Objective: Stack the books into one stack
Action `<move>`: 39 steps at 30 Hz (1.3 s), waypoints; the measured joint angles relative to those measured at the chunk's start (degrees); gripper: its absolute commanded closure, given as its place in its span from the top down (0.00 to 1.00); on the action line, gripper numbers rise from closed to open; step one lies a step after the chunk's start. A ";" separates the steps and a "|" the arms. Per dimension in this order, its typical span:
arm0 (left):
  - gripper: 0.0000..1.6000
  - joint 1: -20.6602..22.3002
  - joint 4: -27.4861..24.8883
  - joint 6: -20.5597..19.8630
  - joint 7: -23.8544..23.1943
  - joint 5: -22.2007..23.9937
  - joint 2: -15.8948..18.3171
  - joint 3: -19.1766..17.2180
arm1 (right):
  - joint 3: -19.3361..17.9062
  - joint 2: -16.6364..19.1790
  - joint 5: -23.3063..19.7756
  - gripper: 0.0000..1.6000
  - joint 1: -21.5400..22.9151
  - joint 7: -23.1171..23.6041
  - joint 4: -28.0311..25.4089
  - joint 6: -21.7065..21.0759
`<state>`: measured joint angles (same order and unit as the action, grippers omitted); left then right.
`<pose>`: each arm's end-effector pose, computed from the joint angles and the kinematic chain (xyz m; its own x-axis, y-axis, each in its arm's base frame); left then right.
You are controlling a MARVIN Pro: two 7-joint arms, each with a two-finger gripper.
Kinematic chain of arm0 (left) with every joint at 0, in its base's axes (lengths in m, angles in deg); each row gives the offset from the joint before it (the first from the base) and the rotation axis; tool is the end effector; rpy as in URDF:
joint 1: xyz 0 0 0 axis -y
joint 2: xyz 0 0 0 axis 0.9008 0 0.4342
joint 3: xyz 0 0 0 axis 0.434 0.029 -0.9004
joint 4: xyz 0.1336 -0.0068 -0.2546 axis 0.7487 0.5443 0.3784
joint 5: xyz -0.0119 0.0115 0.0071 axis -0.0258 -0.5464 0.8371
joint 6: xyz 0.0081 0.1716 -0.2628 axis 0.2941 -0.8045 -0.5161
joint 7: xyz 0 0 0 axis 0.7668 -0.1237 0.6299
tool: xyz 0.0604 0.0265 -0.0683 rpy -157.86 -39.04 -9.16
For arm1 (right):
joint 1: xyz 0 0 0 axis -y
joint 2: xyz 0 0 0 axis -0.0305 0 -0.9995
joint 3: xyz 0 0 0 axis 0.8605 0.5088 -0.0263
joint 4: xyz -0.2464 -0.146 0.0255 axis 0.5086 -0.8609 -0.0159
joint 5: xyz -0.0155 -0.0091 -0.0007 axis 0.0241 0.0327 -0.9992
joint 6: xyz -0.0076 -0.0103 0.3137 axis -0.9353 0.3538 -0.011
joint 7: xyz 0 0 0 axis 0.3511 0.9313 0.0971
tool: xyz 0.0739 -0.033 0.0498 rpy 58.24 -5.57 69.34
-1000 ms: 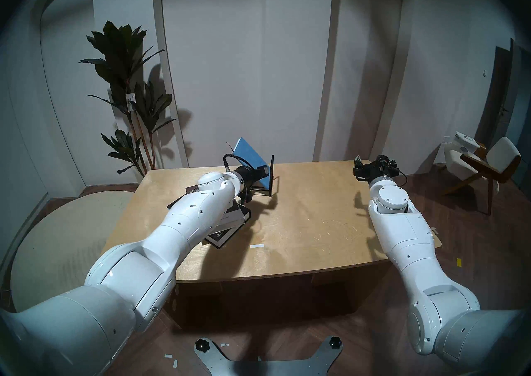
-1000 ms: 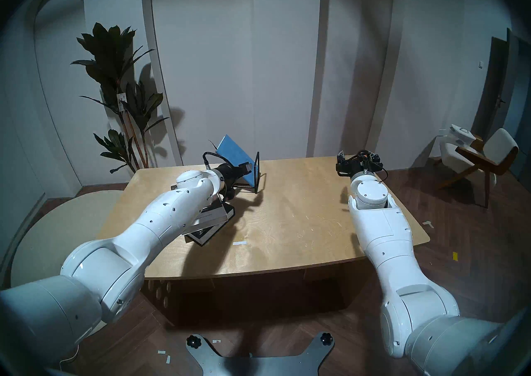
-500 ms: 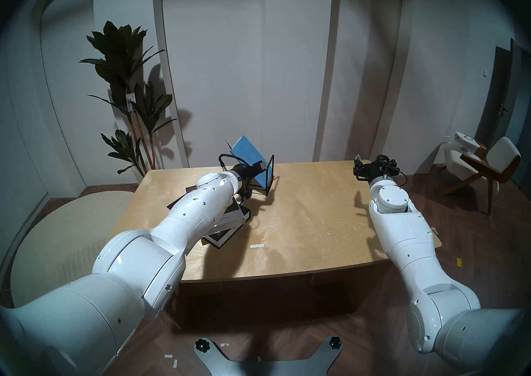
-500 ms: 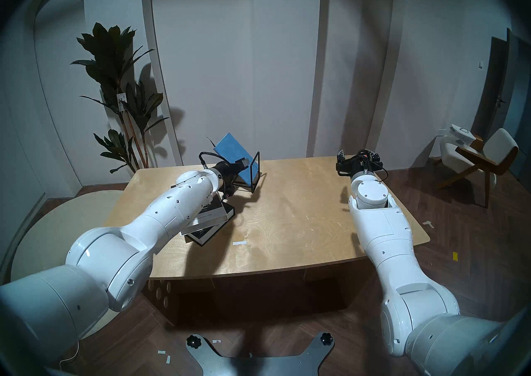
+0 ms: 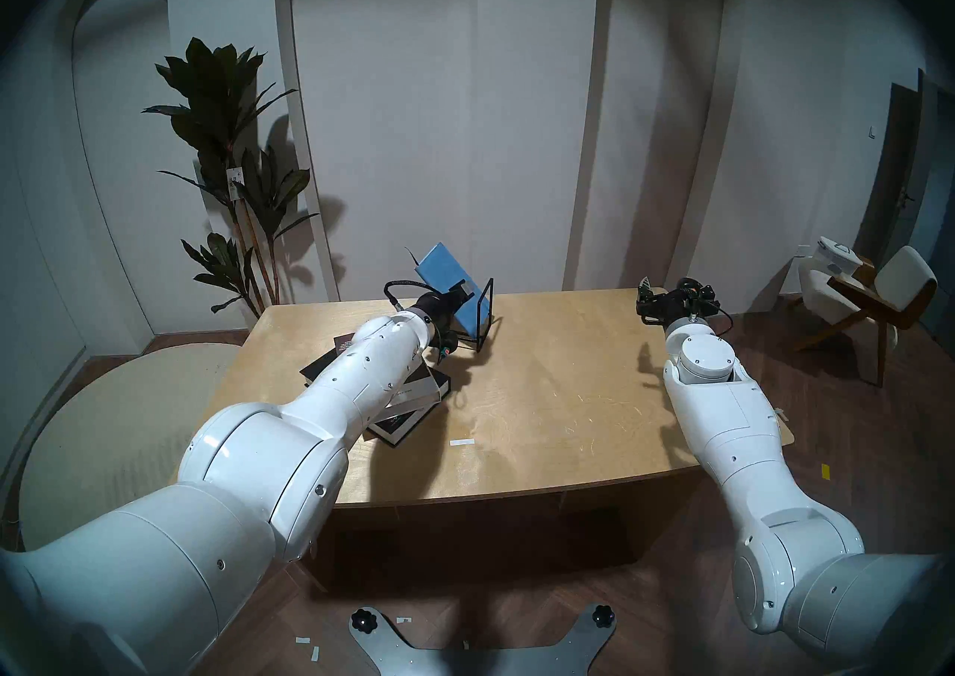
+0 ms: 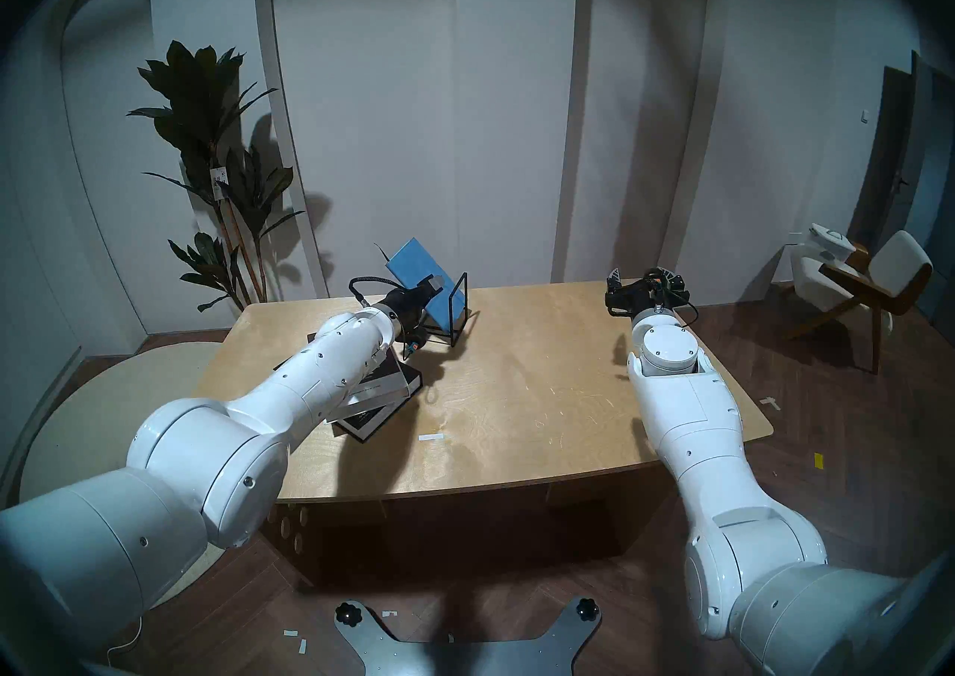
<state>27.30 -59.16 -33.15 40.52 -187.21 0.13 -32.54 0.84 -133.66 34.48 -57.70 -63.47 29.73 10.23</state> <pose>0.6167 -0.0674 -0.2836 -0.3520 -0.5617 -0.7487 0.2520 0.7135 -0.6538 0.5582 -0.1436 -0.2478 -0.0624 0.1780 0.9821 -0.2085 -0.9646 0.1615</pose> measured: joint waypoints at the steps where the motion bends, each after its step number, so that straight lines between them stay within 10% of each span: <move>1: 1.00 0.09 0.46 -0.47 0.57 -0.45 -0.11 0.43 | 0.00 -0.01 0.04 1.00 0.03 -0.03 0.07 0.11; 21: 1.00 2.51 8.33 -4.63 3.83 -5.97 -1.28 5.57 | -0.02 -0.41 0.53 1.00 0.54 -0.45 1.21 1.77; 37: 1.00 5.35 10.11 -2.25 -0.56 -3.37 -4.03 2.09 | -0.16 -0.65 0.86 1.00 0.78 -0.55 1.69 2.13; 39: 0.88 5.50 10.33 -1.83 -1.04 -2.65 -4.32 1.31 | -0.18 -0.67 0.90 1.00 0.81 -0.56 1.75 2.15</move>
<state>32.80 -48.83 -34.98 39.48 -189.85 -4.19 -31.24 0.66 -134.33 35.38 -56.89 -64.03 31.49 12.38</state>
